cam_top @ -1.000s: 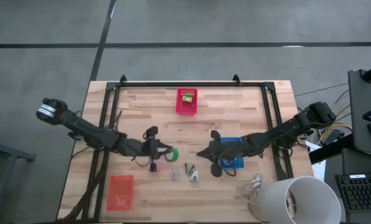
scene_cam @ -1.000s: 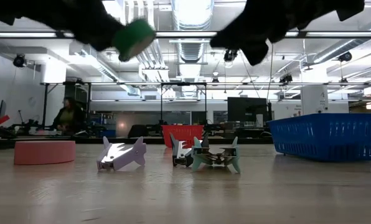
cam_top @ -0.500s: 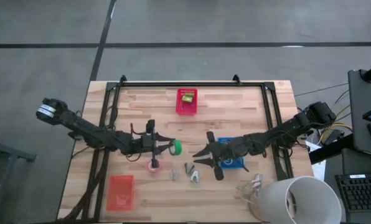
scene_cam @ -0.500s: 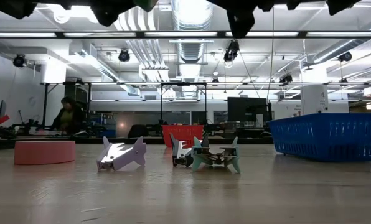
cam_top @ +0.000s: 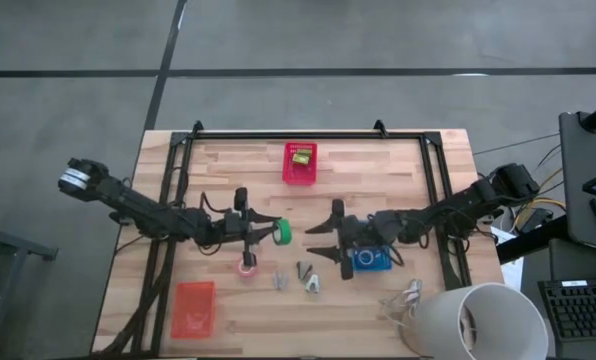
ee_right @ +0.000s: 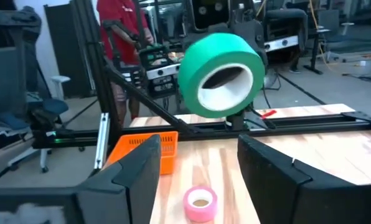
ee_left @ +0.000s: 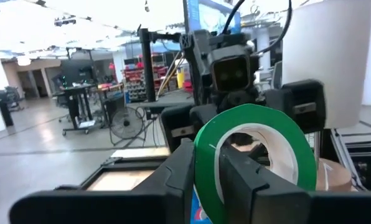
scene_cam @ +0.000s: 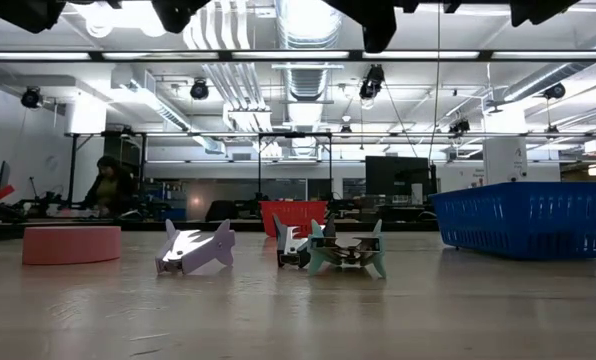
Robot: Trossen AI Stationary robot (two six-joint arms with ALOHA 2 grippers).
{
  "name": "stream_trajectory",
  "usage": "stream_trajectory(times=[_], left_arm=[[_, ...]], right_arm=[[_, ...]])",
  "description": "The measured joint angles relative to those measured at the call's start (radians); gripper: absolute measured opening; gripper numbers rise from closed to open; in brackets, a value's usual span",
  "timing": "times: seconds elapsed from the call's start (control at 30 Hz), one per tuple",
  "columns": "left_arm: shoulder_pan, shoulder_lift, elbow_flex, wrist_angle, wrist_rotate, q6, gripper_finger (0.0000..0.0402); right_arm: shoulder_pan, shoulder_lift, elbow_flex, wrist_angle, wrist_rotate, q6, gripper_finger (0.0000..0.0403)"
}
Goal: Pick and place Stapler, Stapler remover, tape
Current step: Put the green tape into the blue bin
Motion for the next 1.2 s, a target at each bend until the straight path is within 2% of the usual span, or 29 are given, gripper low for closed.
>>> stream_trajectory(times=[0.37,0.77,1.0,1.2], left_arm=[[0.054,0.132,0.009,0.193,0.031,0.019,0.006],[0.076,0.299,0.158,0.204,0.048,0.081,0.0062],[0.077,0.297,0.163,0.202,0.049,0.084,0.0068],[0.077,0.289,0.163,0.197,0.048,0.085,0.007]], right_arm=[[-0.034,0.0,0.0,0.03,-0.01,-0.005,0.0224],[-0.032,0.0,0.0,0.031,-0.013,-0.02,0.0224],[-0.026,0.0,0.0,0.027,-0.018,-0.03,0.0205],[-0.025,0.0,0.0,0.024,-0.018,-0.039,0.0169]])
